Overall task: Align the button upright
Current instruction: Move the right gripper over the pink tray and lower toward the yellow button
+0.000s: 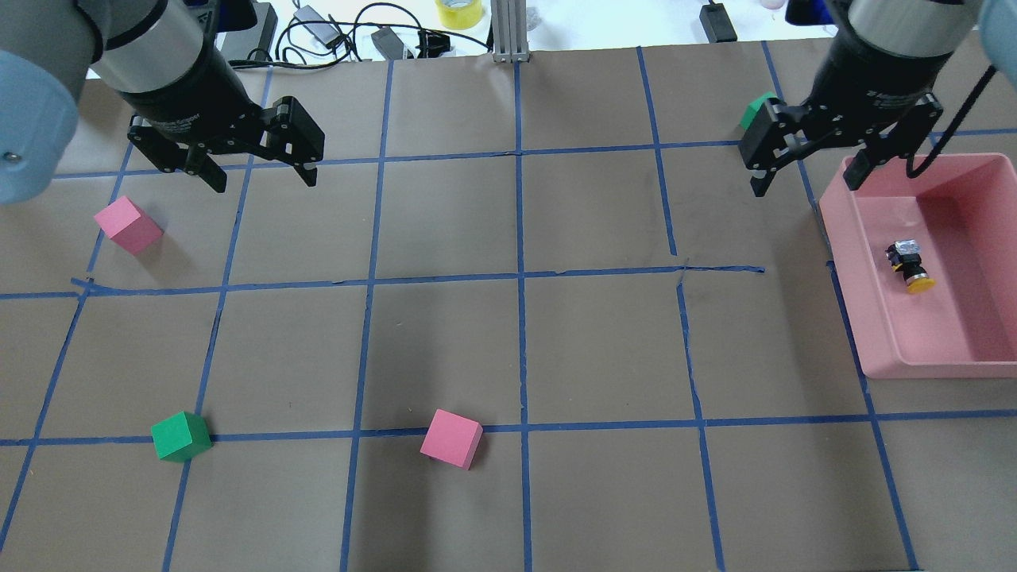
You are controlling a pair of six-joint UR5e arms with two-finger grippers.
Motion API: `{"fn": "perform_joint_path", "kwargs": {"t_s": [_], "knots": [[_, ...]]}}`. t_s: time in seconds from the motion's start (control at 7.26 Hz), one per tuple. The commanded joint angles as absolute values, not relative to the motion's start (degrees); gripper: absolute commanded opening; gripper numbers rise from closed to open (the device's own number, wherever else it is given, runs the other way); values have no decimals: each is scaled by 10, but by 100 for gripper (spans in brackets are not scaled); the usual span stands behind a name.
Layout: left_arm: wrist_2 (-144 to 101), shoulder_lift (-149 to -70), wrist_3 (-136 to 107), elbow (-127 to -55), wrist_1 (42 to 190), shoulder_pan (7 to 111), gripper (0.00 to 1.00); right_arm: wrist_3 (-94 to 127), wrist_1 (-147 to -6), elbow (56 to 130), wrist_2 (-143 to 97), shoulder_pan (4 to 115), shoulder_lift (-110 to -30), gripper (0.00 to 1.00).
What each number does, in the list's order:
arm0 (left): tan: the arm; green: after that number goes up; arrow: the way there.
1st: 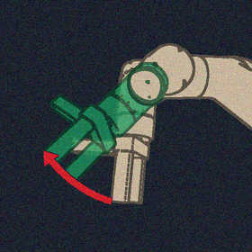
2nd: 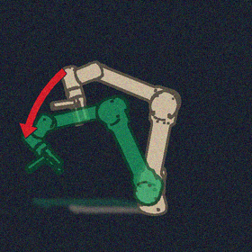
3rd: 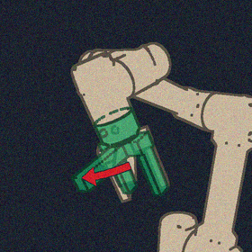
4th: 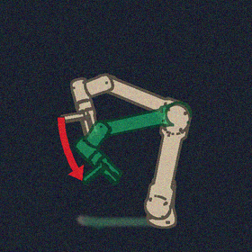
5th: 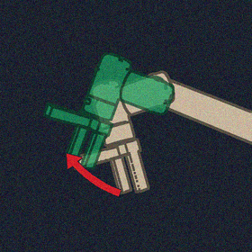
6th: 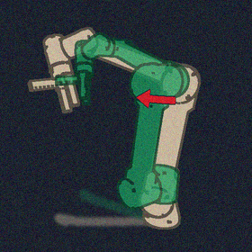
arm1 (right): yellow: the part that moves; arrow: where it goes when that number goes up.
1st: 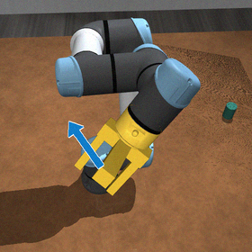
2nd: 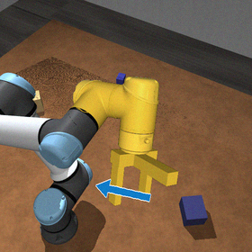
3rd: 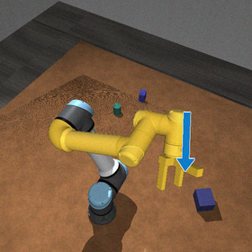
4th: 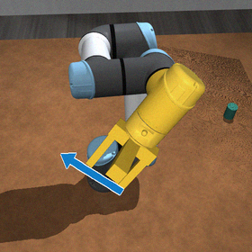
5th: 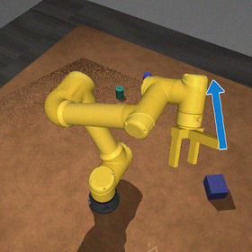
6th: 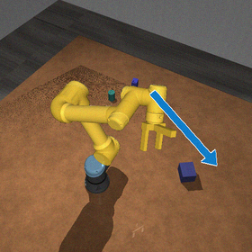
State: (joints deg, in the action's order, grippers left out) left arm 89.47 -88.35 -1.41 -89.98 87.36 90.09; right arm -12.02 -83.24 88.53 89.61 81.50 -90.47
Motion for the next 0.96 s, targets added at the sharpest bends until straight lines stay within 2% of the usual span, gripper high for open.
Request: {"fn": "perform_joint_path", "kwargs": {"t_s": [0.0,0.41,0.83], "knots": [[895,-885,-14,-899,874,901,100,-246,-834,886,891,701,-887,100],[895,-884,-14,-899,874,901,100,-356,-917,895,895,598,-828,100],[895,-883,-14,-901,874,902,100,-352,-1091,955,913,594,-752,100]]}}
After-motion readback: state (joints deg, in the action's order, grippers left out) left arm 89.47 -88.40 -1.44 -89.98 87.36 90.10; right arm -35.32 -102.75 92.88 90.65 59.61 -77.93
